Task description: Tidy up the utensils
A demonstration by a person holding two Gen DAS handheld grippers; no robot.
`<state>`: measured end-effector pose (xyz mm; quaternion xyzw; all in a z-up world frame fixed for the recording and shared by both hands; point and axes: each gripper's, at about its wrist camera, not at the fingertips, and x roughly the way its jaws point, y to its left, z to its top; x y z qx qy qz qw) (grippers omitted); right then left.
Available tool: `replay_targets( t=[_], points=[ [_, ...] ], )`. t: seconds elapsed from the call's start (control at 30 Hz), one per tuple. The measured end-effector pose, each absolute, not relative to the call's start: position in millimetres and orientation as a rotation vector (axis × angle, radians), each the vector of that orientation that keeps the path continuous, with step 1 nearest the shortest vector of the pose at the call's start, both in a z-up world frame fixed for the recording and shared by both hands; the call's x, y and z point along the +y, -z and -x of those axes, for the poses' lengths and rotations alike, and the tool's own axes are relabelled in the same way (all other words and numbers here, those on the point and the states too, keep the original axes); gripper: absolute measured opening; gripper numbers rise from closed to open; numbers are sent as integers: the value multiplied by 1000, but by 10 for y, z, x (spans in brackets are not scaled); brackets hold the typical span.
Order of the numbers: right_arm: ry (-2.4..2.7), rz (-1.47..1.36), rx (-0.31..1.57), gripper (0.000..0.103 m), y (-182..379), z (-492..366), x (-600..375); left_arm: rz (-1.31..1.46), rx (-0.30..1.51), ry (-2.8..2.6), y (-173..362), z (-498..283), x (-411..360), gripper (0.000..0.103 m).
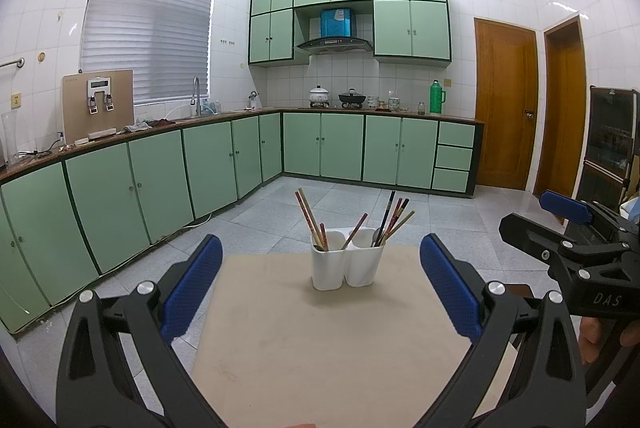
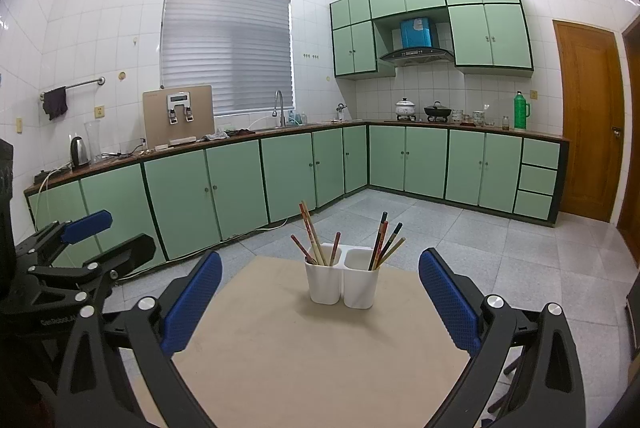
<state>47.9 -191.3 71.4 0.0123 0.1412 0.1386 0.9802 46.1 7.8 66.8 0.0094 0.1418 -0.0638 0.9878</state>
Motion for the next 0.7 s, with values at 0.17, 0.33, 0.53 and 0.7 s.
replay_targets(
  t=[0.17, 0.33, 0.53, 0.7],
  points=[
    [-280, -24, 285, 97, -718, -479, -1907, -17, 285, 128, -668, -461, 84, 96],
    [-280, -24, 285, 97, -722, -478, -1899, -19, 285, 127, -666, -452, 93, 96],
    [-278, -22, 285, 97, -723, -476, -1893, -18, 286, 128, -663, -447, 91, 96],
    [-279, -23, 286, 97, -723, -477, -1895, -18, 287, 129, -664, -448, 98, 96]
  ],
)
